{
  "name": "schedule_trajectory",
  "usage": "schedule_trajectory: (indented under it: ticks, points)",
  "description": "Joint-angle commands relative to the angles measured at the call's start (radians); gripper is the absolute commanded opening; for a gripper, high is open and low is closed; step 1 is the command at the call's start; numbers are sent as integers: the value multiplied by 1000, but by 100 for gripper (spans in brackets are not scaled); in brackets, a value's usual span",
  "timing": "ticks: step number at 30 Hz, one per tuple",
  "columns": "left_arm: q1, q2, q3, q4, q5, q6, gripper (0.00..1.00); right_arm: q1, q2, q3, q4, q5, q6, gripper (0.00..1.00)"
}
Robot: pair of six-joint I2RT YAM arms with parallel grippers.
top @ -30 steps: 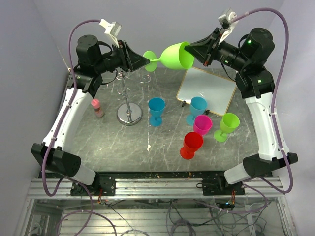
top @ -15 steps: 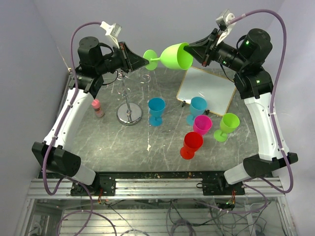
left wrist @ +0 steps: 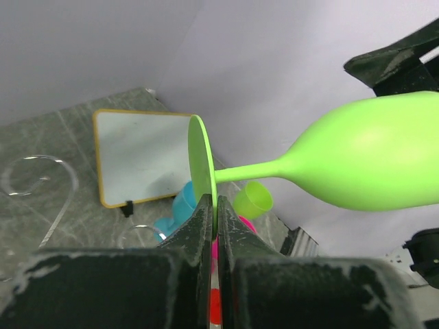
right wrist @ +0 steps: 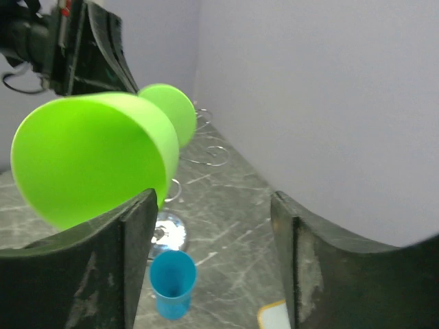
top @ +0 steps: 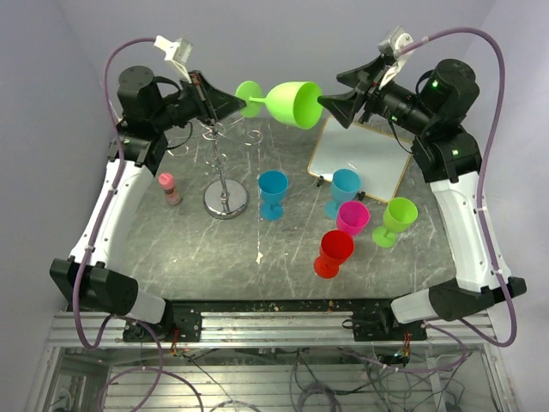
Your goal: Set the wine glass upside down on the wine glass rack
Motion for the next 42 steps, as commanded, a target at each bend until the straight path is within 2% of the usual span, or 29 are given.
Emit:
schedule_trajectory:
  ticks: [1, 4, 11, 18, 27, 31, 36, 42]
  points:
    - [91, -72, 25, 36, 39, 2, 7, -3, -62, -3, -54, 97, -68, 76]
    - [138, -111, 68, -58, -1, 91, 7, -12, -91, 1, -81, 118, -84, 86]
    - [221, -240, 187, -361, -246, 492, 7, -21, -146, -28, -141, 155, -175, 87]
    - [331, -378, 202, -522, -576, 798, 7, -22, -170, -155, -182, 196, -324, 88]
    - [434, -447, 148, -533, -942, 1033, 7, -21, -202, -457, -79, 187, -347, 89]
    - [445, -437, 106, -511, -1076, 1132, 7, -22, -228, -603, -6, 183, -333, 91]
    - [445, -392, 90, -522, -1143, 1224, 7, -22, -250, -696, 49, 192, -315, 92]
    - [443, -357, 6, -499, -1101, 1342, 7, -21, -275, -753, 68, 186, -312, 93]
